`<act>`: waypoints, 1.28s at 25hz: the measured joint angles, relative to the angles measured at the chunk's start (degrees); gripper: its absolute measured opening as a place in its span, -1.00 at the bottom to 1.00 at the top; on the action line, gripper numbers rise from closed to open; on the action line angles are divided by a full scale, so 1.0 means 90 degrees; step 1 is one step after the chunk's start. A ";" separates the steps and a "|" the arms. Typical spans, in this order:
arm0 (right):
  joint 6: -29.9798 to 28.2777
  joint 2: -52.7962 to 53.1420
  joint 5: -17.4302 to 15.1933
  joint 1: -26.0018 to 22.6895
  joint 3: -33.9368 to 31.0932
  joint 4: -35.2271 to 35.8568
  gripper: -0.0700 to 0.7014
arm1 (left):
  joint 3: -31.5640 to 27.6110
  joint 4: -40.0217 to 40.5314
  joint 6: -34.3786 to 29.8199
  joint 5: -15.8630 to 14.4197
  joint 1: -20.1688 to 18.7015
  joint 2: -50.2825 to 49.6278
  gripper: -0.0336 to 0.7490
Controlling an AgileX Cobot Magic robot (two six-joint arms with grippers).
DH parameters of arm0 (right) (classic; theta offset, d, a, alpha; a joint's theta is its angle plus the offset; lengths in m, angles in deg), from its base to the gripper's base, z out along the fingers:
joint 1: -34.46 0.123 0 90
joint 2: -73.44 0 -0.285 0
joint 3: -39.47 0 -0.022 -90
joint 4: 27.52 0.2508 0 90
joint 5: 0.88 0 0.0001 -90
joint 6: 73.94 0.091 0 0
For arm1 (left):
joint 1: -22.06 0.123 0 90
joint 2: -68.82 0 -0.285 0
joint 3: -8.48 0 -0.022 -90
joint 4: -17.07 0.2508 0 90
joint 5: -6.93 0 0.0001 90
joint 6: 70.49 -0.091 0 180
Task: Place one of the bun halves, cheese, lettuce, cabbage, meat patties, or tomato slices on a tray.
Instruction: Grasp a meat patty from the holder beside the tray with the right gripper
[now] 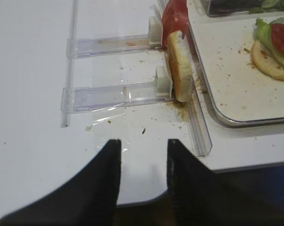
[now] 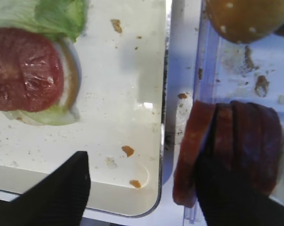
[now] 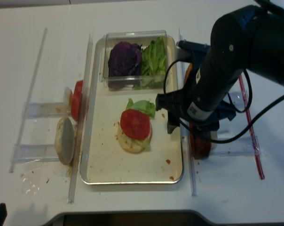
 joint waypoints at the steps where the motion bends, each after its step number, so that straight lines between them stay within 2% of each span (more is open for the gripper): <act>1: 0.0000 -0.0027 0.0000 0.0000 0.0000 0.0008 0.47 | 0.0000 0.0000 0.0000 0.0000 0.0000 0.0000 -0.32; 7: 0.0000 -0.0146 0.0017 0.0000 0.0000 -0.0080 0.47 | 0.0000 0.0000 0.0000 0.0000 0.0000 0.0000 -0.32; 17: 0.0000 -0.0306 -0.0114 0.0022 0.0000 -0.0322 0.32 | 0.0000 0.0000 0.0000 0.0000 0.0000 0.0000 -0.32; 26: 0.0000 -0.0306 -0.0354 0.0022 0.0000 -0.0662 -0.31 | 0.0000 0.0000 0.0000 0.0000 0.0000 0.0000 -0.32; 32: 0.0000 -0.0306 -0.0432 0.0022 0.0003 -0.0745 -0.53 | 0.0000 0.0000 0.0000 0.0000 0.0000 0.0000 -0.34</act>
